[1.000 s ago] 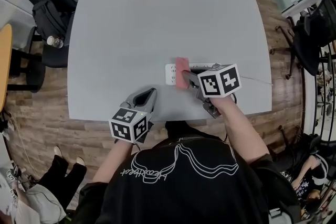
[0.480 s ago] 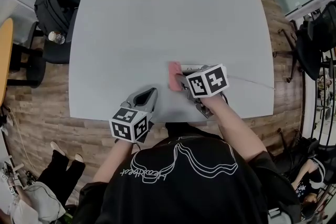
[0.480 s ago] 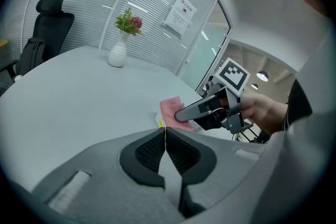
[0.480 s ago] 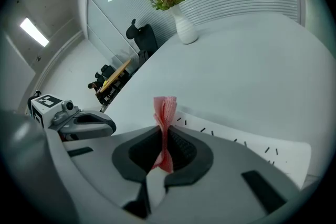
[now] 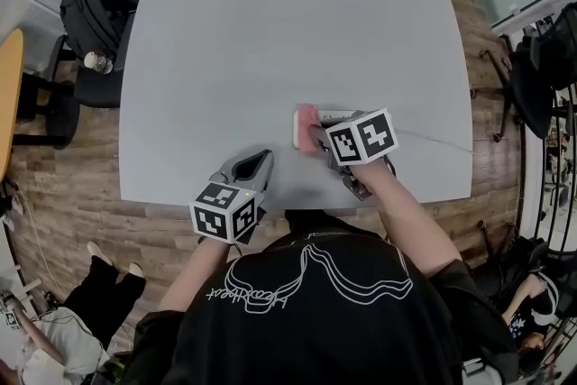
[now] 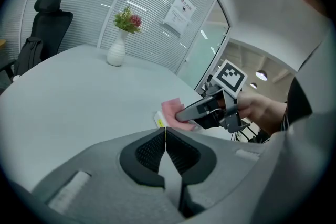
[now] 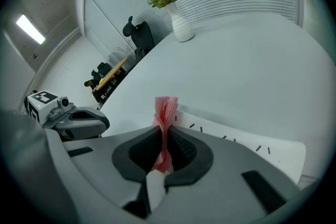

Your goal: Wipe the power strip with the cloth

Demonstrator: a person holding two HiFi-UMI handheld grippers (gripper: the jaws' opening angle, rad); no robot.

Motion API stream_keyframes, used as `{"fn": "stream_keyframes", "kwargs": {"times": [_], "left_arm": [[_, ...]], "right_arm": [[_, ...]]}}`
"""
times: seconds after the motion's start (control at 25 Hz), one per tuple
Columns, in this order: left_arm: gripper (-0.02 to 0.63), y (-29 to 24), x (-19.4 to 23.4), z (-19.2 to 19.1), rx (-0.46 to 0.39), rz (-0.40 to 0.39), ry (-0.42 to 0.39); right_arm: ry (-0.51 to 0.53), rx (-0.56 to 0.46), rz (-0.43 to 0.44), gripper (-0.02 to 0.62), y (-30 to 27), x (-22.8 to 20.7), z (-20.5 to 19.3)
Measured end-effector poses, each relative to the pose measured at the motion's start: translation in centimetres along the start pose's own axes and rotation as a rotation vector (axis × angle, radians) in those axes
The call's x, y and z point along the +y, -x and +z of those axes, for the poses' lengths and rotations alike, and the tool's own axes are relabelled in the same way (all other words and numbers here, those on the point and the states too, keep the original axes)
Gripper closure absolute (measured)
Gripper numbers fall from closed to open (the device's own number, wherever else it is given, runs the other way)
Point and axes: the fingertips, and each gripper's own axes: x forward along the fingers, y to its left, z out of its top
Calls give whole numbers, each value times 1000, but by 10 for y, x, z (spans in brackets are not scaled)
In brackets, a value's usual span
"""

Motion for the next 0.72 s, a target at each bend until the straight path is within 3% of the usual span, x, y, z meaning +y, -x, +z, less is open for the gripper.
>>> {"fn": "stream_keyframes", "kwargs": {"times": [0.72], "left_arm": [[592,-9,-24,-4,15,-34,-26]], "right_arm": [[-71,-40,-82,560,47,-55,-26]]}}
